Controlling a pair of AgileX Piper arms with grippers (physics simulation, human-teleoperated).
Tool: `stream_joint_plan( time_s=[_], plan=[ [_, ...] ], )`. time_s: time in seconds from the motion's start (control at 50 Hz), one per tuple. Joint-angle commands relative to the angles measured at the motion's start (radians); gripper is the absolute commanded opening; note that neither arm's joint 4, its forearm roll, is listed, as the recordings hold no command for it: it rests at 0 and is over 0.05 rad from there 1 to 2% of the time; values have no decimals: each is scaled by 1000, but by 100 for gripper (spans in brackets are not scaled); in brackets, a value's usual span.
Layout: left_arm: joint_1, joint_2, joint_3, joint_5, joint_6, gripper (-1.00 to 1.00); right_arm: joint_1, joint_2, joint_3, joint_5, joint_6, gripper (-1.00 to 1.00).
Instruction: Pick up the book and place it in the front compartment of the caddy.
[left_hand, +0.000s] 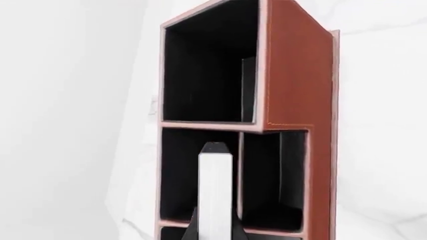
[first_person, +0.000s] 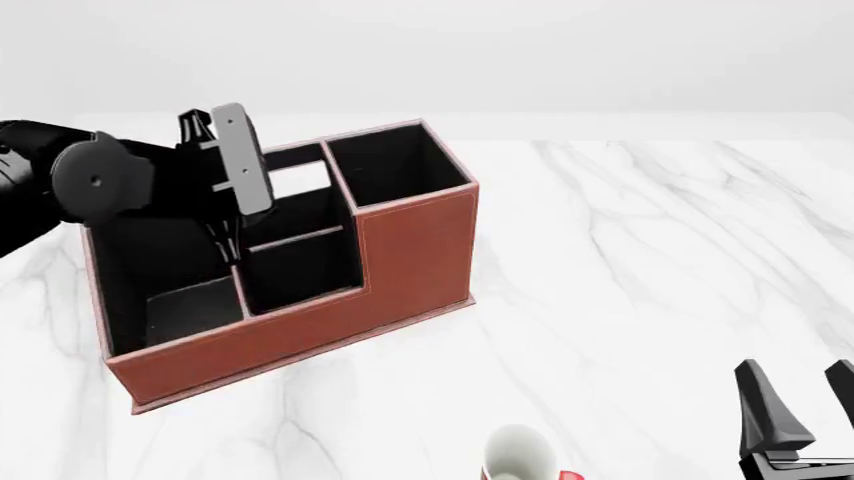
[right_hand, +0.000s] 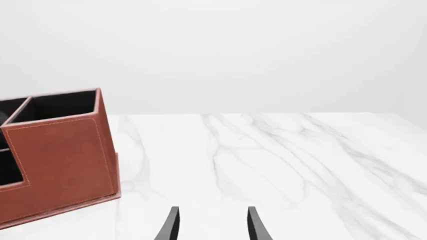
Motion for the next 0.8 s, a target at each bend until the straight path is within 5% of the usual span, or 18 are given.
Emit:
stream_joint_plan(
  time_s=[0.02,0.8],
  plan=[
    [21,29,-8,-44,20,-100,0,-2,1,0,-3,100],
    [56,164,2,-161,-8,-100,0,-2,1,0,-3,100]
  ],
)
